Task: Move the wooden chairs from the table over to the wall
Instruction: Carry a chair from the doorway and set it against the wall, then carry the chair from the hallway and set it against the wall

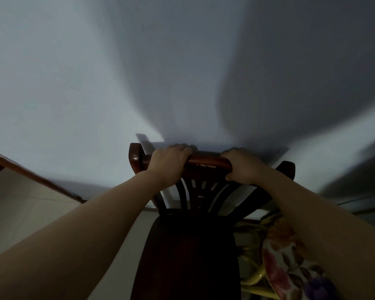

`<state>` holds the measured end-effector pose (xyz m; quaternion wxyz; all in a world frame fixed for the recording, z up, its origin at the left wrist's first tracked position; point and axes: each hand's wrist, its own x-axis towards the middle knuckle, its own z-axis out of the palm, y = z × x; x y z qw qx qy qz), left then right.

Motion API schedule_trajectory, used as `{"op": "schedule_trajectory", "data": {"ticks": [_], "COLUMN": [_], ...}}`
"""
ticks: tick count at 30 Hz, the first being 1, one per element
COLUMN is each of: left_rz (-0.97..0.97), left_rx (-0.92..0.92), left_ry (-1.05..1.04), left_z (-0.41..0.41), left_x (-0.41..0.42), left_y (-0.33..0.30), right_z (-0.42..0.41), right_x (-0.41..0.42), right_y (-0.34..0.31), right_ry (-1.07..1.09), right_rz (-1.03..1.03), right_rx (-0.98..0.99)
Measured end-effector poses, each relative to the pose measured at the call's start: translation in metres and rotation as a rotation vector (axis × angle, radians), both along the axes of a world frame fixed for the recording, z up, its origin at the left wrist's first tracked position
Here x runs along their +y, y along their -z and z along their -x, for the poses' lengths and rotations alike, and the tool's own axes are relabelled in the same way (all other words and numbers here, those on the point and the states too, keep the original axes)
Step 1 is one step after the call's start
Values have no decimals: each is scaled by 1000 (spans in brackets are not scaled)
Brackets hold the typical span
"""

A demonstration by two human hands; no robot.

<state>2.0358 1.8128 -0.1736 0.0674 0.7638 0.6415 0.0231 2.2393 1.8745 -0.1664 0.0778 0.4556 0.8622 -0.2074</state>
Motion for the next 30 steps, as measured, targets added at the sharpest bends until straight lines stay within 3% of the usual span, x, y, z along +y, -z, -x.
{"op": "schedule_trajectory", "data": {"ticks": [5,12,17,30], "left_rz": [82,93,142,169], "left_rx": [-22,-15,-30,-28], "left_ry": [-24,-131,-306,-750], "left_z": [13,51,109,320], "left_x": [-23,-83,-145,-388], "left_y": [-15,-36,-51,-75], "right_z": [12,72,143,373], "right_x": [-22,-71,-129,-327], "right_y": [-5,-32,-53,-72], "right_ry": [128,118,41,-271], "right_rz": [-88,-84,35,161], "right_rx": [36,-29,68,-1]}}
